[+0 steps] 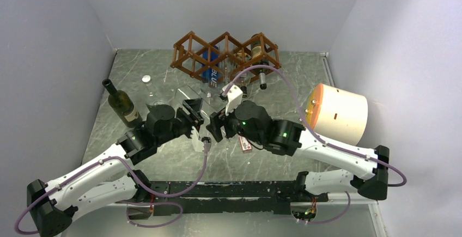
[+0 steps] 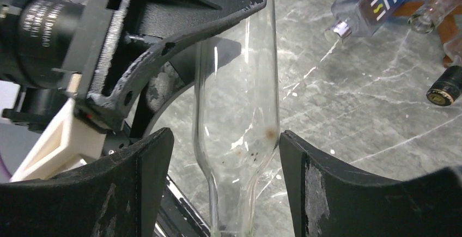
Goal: Put the wine bottle on the wine rack
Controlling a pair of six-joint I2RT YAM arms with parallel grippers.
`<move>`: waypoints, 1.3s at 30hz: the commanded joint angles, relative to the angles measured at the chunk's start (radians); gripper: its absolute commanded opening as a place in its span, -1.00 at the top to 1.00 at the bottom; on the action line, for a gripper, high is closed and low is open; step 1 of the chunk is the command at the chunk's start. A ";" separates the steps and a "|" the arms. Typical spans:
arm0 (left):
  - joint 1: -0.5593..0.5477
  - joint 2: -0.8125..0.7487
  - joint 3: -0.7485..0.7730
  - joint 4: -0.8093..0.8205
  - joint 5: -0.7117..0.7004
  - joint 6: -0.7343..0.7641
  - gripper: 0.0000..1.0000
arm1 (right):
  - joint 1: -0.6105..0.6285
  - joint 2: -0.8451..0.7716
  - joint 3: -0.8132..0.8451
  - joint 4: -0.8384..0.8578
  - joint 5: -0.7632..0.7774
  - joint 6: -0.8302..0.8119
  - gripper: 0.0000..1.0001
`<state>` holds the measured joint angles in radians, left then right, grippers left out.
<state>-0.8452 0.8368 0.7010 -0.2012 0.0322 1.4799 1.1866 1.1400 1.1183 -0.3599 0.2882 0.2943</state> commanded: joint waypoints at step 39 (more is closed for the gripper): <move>0.000 -0.054 0.043 -0.019 0.081 -0.127 -0.90 | -0.104 0.020 -0.034 0.097 0.145 0.165 1.00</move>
<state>-0.8413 0.7940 0.6842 -0.1905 0.0582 1.4460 1.0988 1.2285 1.0798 -0.3367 0.2913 0.4053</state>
